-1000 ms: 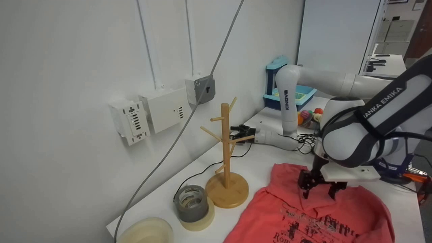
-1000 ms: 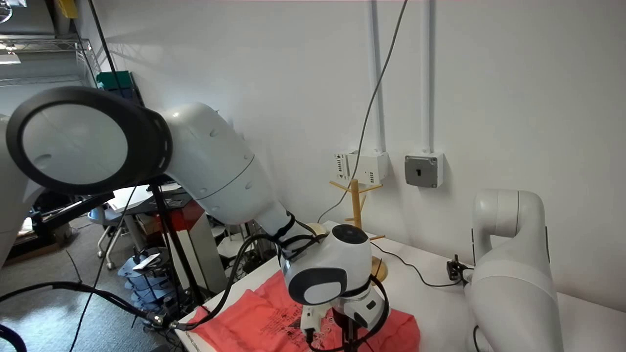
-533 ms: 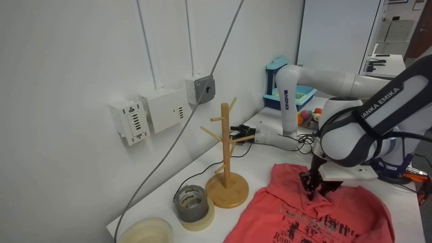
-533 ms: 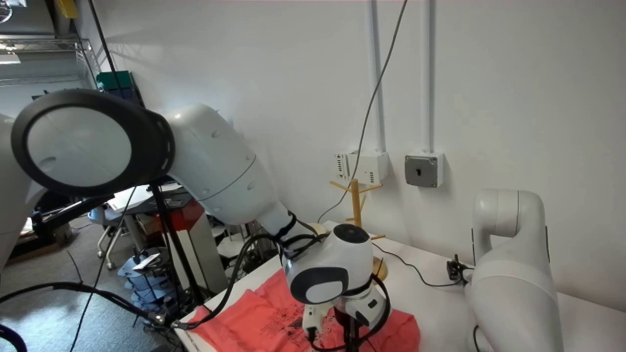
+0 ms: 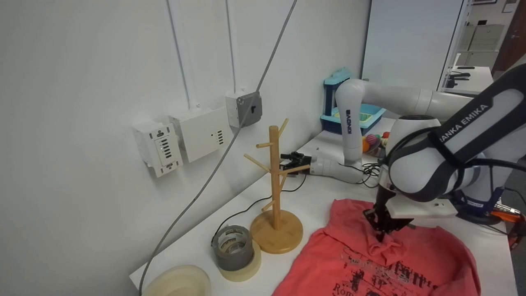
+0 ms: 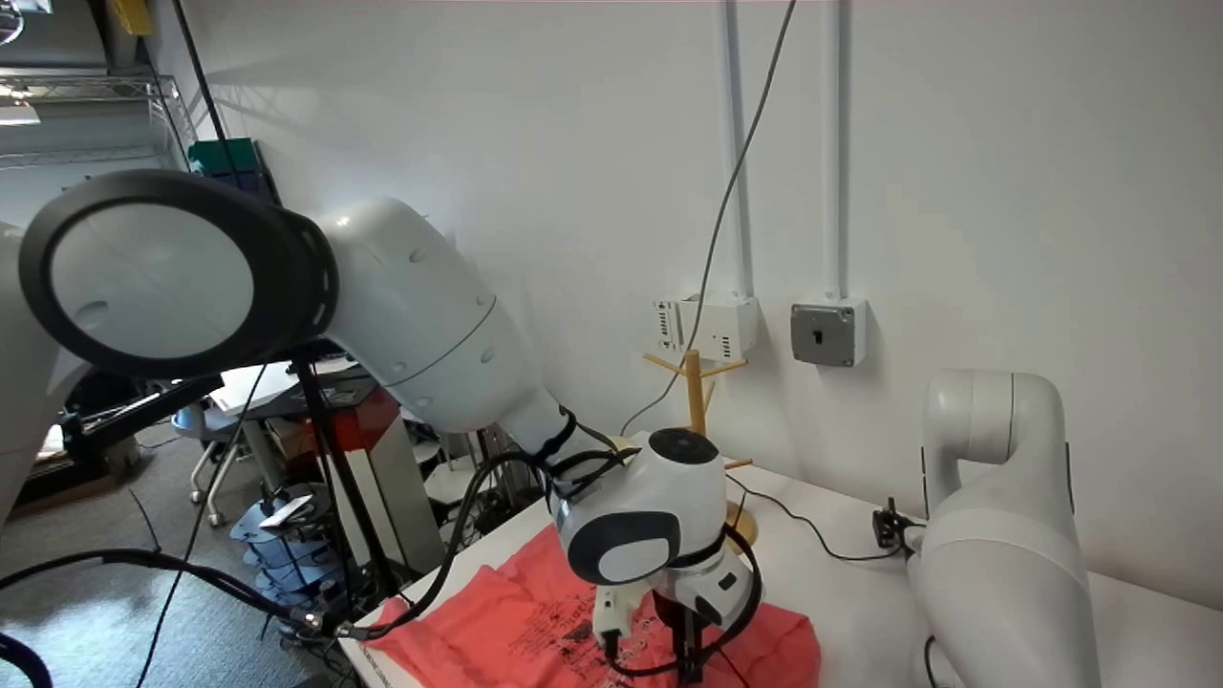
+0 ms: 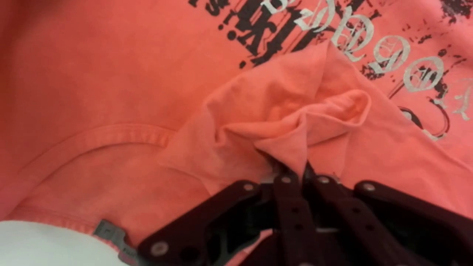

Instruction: Unfold the sweatshirt sleeves

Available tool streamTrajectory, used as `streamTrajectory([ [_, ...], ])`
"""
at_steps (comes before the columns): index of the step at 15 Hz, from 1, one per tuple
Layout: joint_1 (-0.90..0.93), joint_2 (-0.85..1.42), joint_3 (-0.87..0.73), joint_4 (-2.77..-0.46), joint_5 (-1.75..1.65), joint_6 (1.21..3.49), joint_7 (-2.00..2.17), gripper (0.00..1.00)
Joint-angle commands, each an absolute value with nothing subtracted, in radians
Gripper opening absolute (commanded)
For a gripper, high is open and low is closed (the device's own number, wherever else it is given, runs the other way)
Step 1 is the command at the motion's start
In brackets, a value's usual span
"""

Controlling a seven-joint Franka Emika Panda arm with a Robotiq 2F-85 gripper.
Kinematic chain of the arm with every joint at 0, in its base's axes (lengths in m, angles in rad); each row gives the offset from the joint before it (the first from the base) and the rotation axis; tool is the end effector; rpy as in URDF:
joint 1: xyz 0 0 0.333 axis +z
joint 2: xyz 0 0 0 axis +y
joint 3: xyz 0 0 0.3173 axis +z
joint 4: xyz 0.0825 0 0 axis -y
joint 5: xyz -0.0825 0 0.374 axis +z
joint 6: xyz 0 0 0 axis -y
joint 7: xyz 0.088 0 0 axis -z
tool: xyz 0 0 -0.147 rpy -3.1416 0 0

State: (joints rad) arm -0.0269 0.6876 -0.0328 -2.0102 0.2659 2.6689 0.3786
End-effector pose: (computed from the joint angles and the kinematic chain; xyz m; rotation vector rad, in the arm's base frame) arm 0.5824 -0.0389 0.0741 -2.8803 1.0023 0.0630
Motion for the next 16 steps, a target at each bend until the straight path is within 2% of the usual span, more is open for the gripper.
streamTrajectory([
  [1,0.057,0.625,-0.083,-2.040,0.197,2.622,0.401,0.01],
  [9,0.257,0.547,-0.097,-2.040,-0.036,2.605,0.408,0.01],
  [16,0.376,0.571,-0.087,-2.006,-0.209,2.622,0.401,0.01],
])
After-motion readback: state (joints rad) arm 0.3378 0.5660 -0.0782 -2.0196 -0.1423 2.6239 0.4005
